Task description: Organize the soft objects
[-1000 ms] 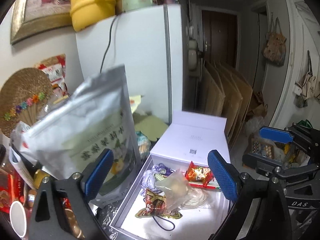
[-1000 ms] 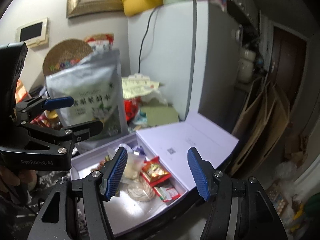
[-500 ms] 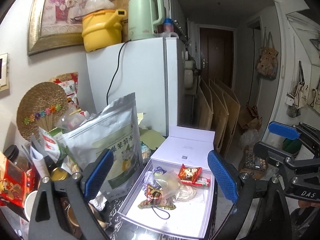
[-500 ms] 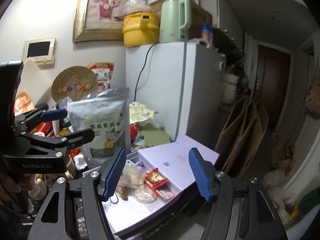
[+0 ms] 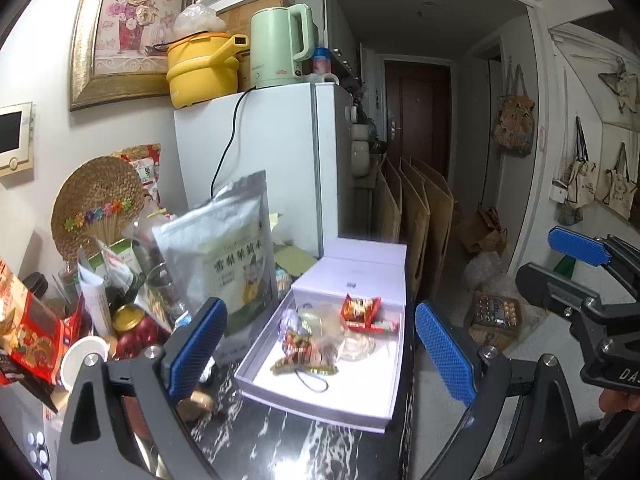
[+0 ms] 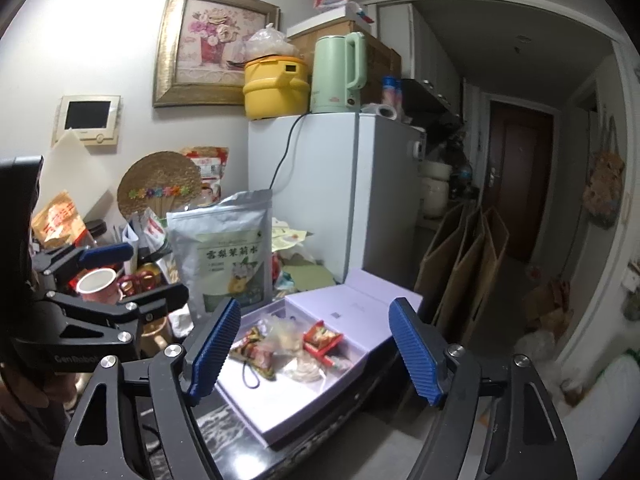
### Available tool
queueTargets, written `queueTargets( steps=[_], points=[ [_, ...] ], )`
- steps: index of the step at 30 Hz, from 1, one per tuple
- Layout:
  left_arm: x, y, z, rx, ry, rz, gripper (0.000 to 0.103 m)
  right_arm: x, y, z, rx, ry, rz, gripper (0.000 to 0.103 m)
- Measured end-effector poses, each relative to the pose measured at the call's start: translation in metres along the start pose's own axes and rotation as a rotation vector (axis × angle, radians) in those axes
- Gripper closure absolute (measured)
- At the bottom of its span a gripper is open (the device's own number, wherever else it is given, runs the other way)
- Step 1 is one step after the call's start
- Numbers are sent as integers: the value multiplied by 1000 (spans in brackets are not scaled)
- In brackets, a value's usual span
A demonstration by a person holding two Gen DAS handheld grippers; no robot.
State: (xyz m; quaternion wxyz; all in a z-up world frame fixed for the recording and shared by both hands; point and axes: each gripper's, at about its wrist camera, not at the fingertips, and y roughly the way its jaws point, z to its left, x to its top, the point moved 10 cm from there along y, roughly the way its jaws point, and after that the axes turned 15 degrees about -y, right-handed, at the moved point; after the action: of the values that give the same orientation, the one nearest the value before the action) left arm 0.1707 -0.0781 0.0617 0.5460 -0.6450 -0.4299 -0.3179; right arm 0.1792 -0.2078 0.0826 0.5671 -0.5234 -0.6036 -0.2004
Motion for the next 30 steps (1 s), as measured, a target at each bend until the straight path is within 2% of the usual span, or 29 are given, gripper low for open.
queueTargets(
  steps=[10, 15, 22, 30],
  points=[
    [-38, -24, 3, -18, 9, 23, 6, -35, -25, 20, -50, 42, 35, 25],
    [-53, -31, 6, -34, 0, 29, 6, -59, -28, 30, -32, 95, 71, 25],
    [-77, -21, 12, -52, -21, 73, 6, -89, -18, 38, 5, 155, 135, 25],
    [-83, -9, 19, -59, -42, 90, 6, -104, -12, 43, -29, 146, 173, 25]
  ],
)
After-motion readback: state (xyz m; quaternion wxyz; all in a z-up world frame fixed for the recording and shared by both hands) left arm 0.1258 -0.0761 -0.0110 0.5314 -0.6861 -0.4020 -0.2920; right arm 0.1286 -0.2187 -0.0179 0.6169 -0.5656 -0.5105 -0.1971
